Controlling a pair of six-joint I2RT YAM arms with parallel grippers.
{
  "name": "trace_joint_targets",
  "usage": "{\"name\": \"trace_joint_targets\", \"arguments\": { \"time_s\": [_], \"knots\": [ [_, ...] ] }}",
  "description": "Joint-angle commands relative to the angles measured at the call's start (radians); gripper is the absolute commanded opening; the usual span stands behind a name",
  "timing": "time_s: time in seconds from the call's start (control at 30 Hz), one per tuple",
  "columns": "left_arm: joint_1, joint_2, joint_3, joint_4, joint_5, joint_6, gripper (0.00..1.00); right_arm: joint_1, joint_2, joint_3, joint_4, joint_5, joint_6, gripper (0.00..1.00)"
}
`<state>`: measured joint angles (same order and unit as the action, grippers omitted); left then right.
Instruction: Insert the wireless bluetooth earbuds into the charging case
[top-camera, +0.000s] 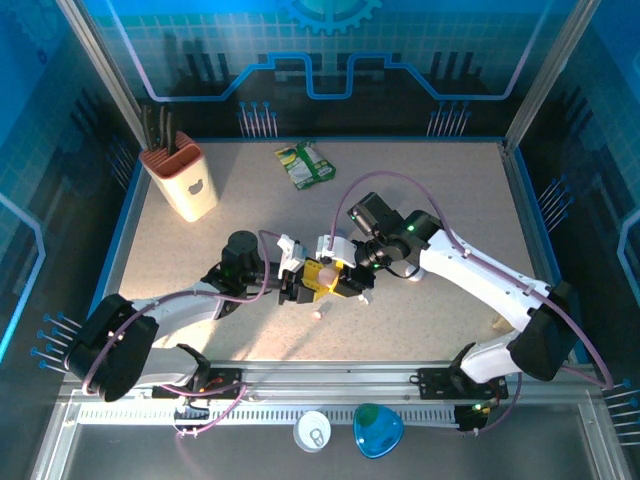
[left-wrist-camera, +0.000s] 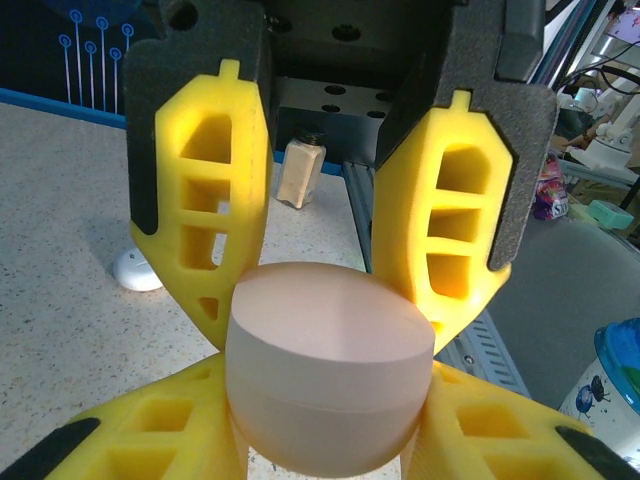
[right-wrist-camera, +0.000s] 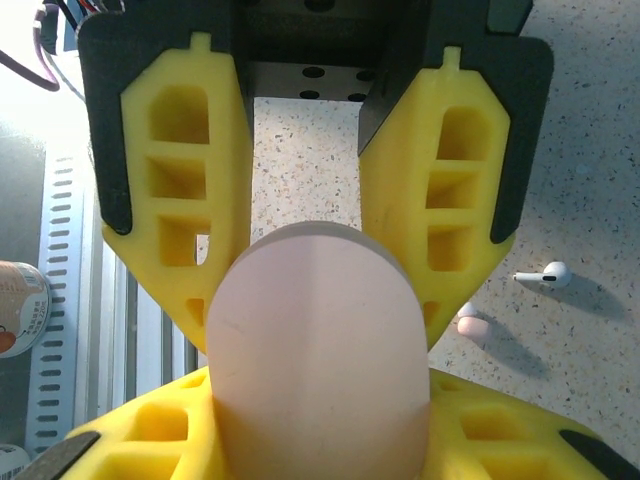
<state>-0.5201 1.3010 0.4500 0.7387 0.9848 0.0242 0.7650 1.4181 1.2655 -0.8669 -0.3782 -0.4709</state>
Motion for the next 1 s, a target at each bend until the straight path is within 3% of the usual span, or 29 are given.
{"name": "trace_joint_targets", "arguments": {
  "time_s": [0.0,0.1,0.23,0.97],
  "knots": [
    [-0.009,0.004,0.026,0.037,0.041,-0.016,0.33,0.002,-0.013,0.015,0.011,-0.022,-0.010,0.50],
    [-0.008,0.003,0.021,0.053,0.036,-0.015,0.33,-0.013,-0.028,0.004,0.019,-0.021,0.001,0.65],
    [-0.009,-0.002,0.015,0.052,0.034,-0.009,0.33,-0.032,-0.053,-0.011,0.014,-0.007,0.016,0.73],
    [-0.005,0.018,-0.006,0.157,0.007,-0.043,0.34,-0.181,-0.156,-0.064,0.161,0.081,0.225,0.75]
  ]
}}
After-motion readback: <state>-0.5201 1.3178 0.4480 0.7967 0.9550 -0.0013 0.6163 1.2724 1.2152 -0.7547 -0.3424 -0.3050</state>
